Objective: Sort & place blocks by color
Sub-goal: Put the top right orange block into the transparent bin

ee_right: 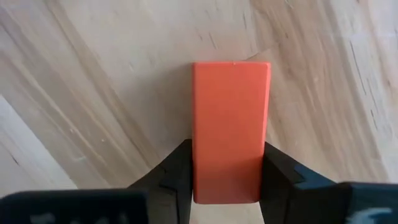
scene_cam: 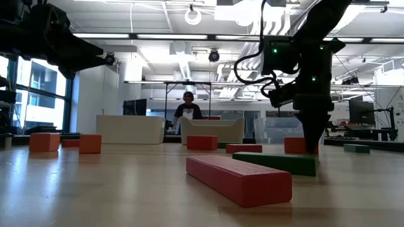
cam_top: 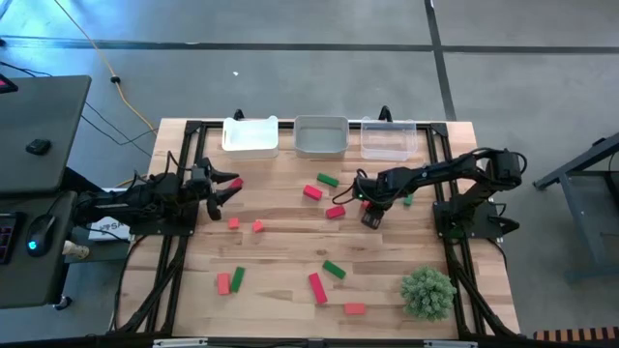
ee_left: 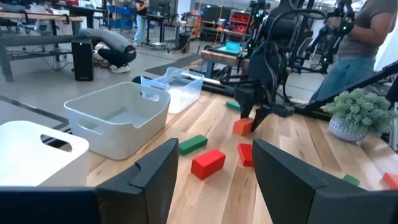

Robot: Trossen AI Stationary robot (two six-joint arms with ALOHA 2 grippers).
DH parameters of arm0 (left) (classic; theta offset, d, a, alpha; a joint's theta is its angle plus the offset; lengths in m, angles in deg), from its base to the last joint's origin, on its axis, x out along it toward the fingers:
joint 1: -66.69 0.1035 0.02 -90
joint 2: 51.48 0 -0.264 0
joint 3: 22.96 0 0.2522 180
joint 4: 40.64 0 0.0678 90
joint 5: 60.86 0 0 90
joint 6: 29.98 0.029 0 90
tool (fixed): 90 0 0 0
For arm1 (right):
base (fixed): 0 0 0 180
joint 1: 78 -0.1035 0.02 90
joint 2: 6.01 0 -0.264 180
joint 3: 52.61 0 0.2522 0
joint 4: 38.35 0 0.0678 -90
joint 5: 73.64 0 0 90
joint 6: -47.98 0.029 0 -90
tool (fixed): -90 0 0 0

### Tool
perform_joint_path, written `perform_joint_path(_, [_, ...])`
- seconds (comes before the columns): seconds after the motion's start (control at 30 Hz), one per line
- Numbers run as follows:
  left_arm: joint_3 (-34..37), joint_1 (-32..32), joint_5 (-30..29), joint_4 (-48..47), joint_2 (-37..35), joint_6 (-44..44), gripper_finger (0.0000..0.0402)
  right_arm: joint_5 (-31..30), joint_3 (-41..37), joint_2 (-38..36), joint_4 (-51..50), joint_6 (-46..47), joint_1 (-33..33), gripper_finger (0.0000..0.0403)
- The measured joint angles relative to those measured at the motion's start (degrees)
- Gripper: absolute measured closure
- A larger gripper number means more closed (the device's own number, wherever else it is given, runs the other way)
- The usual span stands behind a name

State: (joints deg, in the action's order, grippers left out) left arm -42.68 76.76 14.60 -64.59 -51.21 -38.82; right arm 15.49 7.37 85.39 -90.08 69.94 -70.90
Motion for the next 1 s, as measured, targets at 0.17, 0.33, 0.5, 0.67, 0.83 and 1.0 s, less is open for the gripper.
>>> perform_joint_path(0.17, [0.0, -0.01, 0.0, -0.47, -0.01, 0.02, 0.0208, 3.07, 0.98, 0.11, -0.11, 4.1, -0.01, 0.0293])
perform_joint_path(0.33, [0.0, 0.0, 0.0, -2.04, 0.0, 0.02, 0.0208, 2.91, 5.14, 0.11, -0.02, 5.21, -0.01, 0.0293])
perform_joint_path(0.5, [0.0, -0.01, 0.0, -4.31, 0.0, 0.02, 0.0208, -1.79, 11.1, 0.11, -1.45, 4.48, -0.01, 0.0293])
perform_joint_path(0.67, [0.0, -0.02, 0.0, -5.02, 0.0, 0.02, 0.0208, -7.18, 17.73, 0.11, -5.12, 0.36, 0.32, 0.0293])
perform_joint_path(0.83, [0.0, -0.02, 0.0, -5.03, 0.0, 0.02, 0.0208, -12.56, 23.54, 0.09, -8.51, -4.58, 2.31, 0.0293])
perform_joint_path(1.0, [0.0, 0.0, 0.0, -5.03, 0.0, -0.01, 0.0208, -18.2, 27.94, 0.07, -11.29, -11.36, 5.64, 0.0293])
